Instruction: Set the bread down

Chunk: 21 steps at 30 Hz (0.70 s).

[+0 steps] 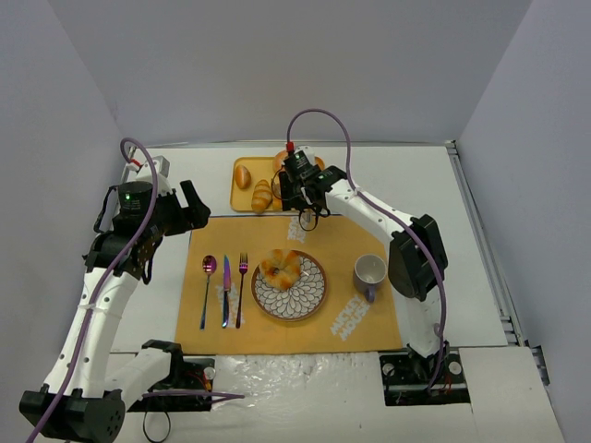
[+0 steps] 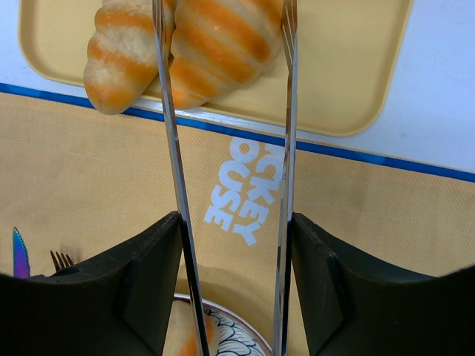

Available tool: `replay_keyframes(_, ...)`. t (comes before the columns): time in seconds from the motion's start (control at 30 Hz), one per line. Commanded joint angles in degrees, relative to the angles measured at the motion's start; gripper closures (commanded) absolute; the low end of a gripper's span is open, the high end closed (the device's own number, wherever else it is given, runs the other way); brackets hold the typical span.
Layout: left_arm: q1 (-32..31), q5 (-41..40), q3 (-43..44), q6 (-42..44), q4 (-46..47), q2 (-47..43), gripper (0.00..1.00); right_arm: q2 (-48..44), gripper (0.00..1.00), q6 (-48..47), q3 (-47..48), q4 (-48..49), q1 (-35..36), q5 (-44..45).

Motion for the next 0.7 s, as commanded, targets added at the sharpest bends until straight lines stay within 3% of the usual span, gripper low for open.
replay_keyframes(0.0, 0.3, 0.6, 1.1, 0.2, 3.8, -0.2, 0.23, -0.2, 0.48, -0.2, 0.4, 2.5, -0.3, 0.3)
replay_keyframes(0.2, 0.3, 0.7, 1.1, 0.2, 3.8, -0.3, 0.23, -0.3, 0.54, -0.3, 0.1, 2.5, -0.3, 0.6)
replay_keyframes(0.37, 0.3, 0.7, 1.1, 0.2, 3.8, -0.4, 0.23, -0.9, 0.7, -0.5, -0.2, 2.4, -0.3, 1.1)
replay_keyframes(0.67, 0.2, 0.6, 1.1, 0.2, 3.8, -0.4, 0.22, -2.2, 0.84, -0.5, -0.4, 2.4, -0.7, 1.6)
